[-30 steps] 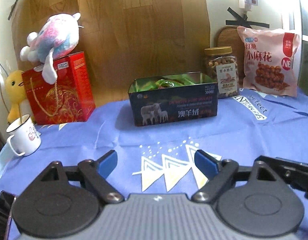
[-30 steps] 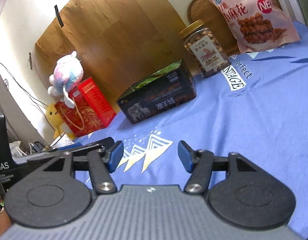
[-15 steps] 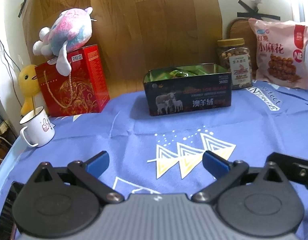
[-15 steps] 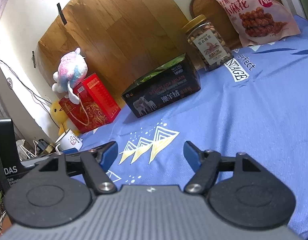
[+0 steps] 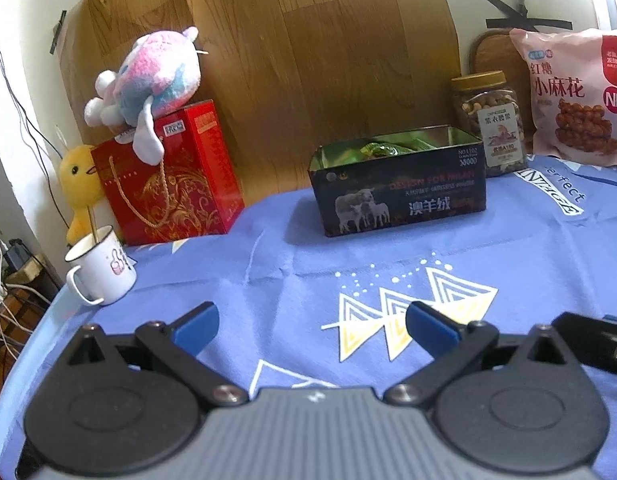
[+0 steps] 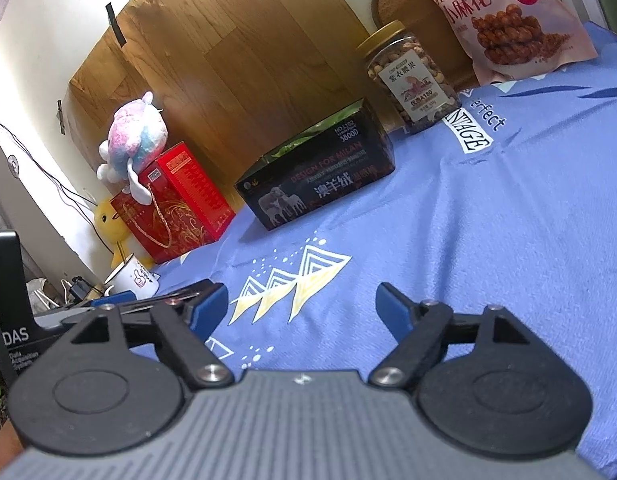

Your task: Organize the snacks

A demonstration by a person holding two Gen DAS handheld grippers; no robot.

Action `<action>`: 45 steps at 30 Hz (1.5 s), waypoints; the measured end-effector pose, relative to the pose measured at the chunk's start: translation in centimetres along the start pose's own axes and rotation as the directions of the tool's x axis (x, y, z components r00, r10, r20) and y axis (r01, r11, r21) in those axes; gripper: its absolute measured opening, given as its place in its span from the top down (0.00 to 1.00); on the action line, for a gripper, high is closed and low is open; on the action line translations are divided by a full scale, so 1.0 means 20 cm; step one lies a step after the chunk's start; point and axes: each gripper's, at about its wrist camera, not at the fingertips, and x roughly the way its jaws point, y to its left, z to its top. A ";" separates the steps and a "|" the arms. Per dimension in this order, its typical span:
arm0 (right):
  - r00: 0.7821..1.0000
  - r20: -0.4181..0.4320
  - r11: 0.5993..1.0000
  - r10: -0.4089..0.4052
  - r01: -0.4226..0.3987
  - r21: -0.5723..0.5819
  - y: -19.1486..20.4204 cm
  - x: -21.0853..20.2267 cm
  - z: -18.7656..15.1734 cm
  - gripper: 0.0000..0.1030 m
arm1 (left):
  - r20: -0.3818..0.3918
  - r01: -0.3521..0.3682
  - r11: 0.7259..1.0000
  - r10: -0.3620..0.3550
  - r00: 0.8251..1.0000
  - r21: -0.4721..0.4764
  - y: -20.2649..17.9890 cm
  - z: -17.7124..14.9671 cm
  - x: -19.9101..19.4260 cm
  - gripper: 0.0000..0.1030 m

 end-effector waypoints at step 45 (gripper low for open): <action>1.000 0.020 0.999 -0.003 0.004 -0.048 0.05 -0.03 -0.03 0.15 | 0.039 -0.011 1.000 0.012 0.999 -0.022 0.03 0.00 -0.06 0.00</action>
